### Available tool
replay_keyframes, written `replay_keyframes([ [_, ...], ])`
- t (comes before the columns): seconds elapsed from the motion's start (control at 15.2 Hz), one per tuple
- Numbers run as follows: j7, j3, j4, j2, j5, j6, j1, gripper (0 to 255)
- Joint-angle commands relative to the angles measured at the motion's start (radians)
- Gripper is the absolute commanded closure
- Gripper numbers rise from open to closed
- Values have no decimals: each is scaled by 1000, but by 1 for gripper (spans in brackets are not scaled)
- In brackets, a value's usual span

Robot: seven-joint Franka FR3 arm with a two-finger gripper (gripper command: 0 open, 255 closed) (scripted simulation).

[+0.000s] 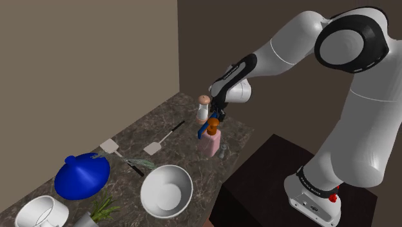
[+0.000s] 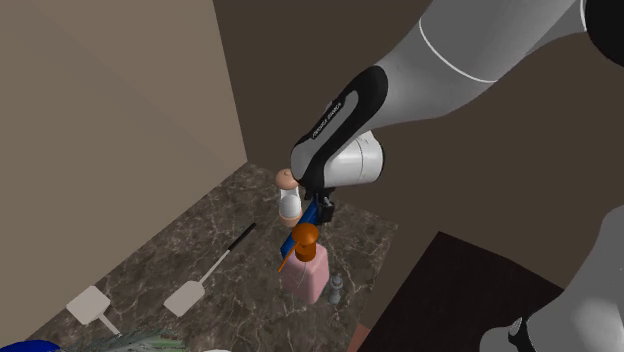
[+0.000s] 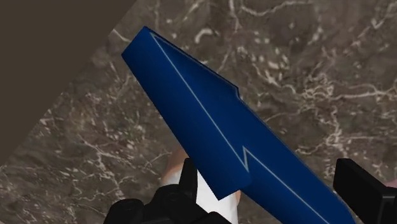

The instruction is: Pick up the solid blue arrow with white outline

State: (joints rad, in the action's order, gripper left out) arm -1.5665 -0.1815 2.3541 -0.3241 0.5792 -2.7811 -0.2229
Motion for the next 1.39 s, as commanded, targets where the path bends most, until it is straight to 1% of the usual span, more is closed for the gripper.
replay_keyframes([
  [0.0,-12,7,-4,-12,12,-8,7,0],
  [0.07,-12,8,-4,-13,13,-8,6,255],
  [0.66,-12,7,-5,-13,12,-7,7,255],
  [1.32,110,-69,16,118,-128,93,-45,255],
])
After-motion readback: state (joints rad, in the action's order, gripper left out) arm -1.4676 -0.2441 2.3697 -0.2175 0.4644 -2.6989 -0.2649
